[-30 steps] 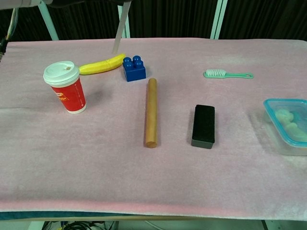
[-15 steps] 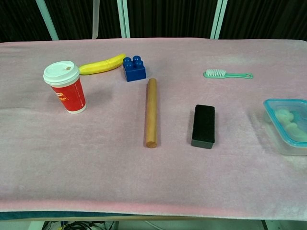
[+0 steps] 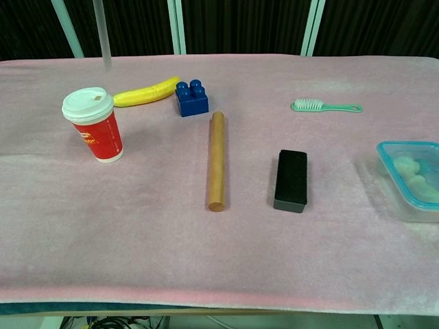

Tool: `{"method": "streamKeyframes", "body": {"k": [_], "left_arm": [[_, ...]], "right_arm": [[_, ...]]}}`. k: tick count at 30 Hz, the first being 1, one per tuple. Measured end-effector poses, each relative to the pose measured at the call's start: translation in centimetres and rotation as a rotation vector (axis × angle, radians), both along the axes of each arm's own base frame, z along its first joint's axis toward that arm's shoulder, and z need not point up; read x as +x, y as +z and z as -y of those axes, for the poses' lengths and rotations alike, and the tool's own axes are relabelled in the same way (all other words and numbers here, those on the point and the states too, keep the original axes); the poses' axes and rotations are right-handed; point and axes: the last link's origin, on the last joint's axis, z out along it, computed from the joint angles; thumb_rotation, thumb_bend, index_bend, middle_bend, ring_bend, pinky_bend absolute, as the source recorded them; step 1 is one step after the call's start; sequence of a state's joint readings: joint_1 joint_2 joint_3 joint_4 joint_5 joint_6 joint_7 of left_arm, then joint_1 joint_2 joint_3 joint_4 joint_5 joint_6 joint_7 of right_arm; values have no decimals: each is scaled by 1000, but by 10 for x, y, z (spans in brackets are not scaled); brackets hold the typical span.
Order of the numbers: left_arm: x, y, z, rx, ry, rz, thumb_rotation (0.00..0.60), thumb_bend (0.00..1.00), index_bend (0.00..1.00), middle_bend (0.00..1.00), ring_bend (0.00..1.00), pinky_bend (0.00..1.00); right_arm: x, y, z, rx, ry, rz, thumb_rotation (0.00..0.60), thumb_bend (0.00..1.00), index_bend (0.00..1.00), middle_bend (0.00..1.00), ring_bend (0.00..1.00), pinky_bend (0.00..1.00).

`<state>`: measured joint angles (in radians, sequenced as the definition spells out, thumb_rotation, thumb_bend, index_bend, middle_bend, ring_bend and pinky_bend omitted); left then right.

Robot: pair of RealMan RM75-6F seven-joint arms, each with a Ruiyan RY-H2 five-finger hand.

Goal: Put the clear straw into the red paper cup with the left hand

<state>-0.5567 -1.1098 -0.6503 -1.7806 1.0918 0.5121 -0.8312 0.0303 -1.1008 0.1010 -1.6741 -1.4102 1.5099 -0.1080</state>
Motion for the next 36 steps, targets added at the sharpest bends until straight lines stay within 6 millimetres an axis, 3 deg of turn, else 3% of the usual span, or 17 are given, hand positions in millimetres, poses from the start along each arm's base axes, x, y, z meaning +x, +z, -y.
{"method": "streamKeyframes", "body": {"k": [21,36], "left_arm": [[-48,2,-1,-36,45,48,600,389,676,301,44,120],[-59,-4,-4,-70,-7,87,600,389,676,302,44,136]], "right_arm": [[0,0,0,-1,-3,1,600,260,57,41,159,199],[-1,0,0,-1,-4,1,600,261,56,41,159,200]]}}
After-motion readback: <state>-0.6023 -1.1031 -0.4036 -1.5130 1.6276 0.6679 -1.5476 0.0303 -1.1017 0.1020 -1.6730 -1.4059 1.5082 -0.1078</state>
